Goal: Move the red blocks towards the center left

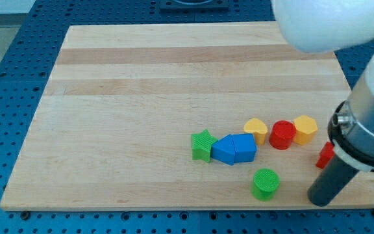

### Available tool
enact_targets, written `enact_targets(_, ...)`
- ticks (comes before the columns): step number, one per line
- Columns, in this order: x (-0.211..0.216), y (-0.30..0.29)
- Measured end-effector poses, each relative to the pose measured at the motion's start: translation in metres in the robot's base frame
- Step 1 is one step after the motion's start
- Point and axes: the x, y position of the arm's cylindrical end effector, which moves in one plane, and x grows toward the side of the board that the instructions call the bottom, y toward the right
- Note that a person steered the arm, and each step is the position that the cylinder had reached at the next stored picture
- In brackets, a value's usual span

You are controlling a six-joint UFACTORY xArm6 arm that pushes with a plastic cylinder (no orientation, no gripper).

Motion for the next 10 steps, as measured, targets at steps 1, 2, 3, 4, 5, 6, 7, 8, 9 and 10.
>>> enact_targets(1, -0.002, -0.072)
enact_targets(2, -0.009, -0.12)
enact_targets(3, -0.008, -0.093)
enact_targets(4, 0.001, -0.051)
enact_targets(5, 0.0, -0.016)
enact_targets(6, -0.003, 0.054)
enact_targets(7, -0.02, 0.083)
enact_targets(8, -0.048, 0.043)
enact_targets(9, -0.063, -0.02)
enact_targets(10, -0.081, -0.06)
